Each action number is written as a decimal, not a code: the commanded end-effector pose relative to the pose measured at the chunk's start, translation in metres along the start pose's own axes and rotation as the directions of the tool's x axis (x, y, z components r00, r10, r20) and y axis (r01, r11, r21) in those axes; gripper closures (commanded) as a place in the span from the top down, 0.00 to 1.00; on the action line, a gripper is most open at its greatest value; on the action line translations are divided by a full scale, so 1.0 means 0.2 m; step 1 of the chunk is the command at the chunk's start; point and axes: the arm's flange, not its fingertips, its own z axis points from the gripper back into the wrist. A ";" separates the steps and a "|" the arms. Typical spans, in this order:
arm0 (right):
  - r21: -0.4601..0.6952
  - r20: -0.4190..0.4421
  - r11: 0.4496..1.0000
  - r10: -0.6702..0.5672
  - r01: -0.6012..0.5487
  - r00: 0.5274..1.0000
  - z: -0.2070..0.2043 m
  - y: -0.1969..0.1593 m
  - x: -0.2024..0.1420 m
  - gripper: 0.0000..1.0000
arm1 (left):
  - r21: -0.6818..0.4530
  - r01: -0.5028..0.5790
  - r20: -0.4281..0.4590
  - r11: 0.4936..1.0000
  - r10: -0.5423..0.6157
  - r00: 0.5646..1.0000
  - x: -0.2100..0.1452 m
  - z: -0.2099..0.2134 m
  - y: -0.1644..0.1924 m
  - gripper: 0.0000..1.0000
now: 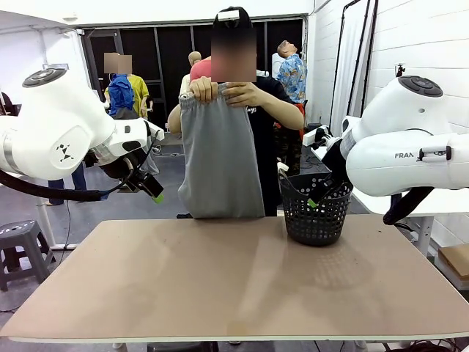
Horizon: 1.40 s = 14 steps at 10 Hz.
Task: Fold the training pants.
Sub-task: Grab both ends of the Training pants handed by a person.
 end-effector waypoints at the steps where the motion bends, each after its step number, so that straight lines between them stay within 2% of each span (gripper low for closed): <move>1: -0.003 0.009 1.000 -0.005 0.005 1.000 -0.01 0.00 0.00 1.00 | 0.001 0.011 0.004 1.000 -0.011 1.000 0.00 0.00 0.01 1.00; 14: -0.003 0.009 1.000 -0.005 0.005 1.000 -0.01 0.00 0.00 1.00 | 0.001 0.011 0.004 1.000 -0.011 1.000 0.00 0.00 0.01 1.00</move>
